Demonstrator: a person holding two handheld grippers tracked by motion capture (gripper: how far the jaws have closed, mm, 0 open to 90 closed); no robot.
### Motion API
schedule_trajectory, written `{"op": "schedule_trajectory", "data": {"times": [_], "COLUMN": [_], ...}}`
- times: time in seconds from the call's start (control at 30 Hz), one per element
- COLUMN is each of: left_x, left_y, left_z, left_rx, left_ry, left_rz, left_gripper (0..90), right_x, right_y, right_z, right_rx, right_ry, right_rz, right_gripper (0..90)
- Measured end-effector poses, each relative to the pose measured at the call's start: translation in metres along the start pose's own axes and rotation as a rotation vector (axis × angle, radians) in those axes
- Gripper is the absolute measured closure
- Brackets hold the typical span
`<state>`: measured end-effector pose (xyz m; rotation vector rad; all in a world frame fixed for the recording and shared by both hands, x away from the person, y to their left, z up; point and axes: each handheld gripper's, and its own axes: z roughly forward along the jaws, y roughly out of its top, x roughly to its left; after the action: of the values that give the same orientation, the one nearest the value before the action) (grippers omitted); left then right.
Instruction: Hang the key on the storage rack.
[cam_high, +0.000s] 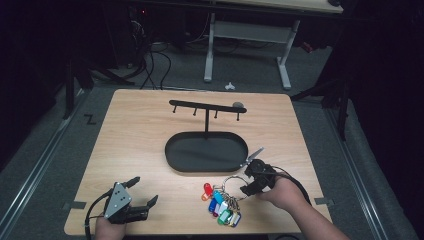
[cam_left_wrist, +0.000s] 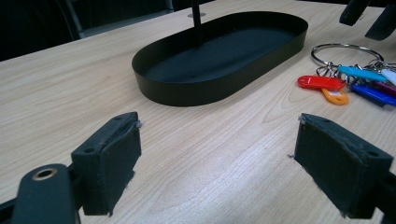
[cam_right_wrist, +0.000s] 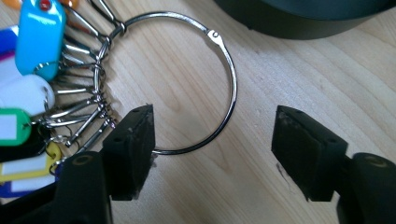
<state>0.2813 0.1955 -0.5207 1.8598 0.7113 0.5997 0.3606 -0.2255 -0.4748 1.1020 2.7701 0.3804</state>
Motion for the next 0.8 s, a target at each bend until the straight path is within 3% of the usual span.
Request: {"op": "schedule_trajectory", "data": {"times": [0.1,0.23,0.5,0.8], "left_x": [0.000,-0.001,-0.001,0.000], "left_y": [0.000,0.000,0.000,0.000], "left_z": [0.000,0.001,0.001,0.001], "left_rx": [0.000,-0.005,-0.004,0.000], "left_ry": [-0.002,-0.002,-0.004,-0.009], "left_rz": [0.000,-0.002,-0.002,-0.001], "left_gripper": [15.0,15.0,15.0,15.0], "right_x": [0.002,0.000,-0.001,-0.006], "right_y": [0.007,0.017,0.035,0.051], "right_z": [0.002,0.007,0.010,0.021], "right_rx": [0.050,0.108,0.148,0.212], "right_ry": [-0.006,-0.001,-0.002,0.017], "right_rz": [-0.035,-0.035,-0.073,-0.129], "right_gripper": [35.0,36.4,39.7,54.6]}}
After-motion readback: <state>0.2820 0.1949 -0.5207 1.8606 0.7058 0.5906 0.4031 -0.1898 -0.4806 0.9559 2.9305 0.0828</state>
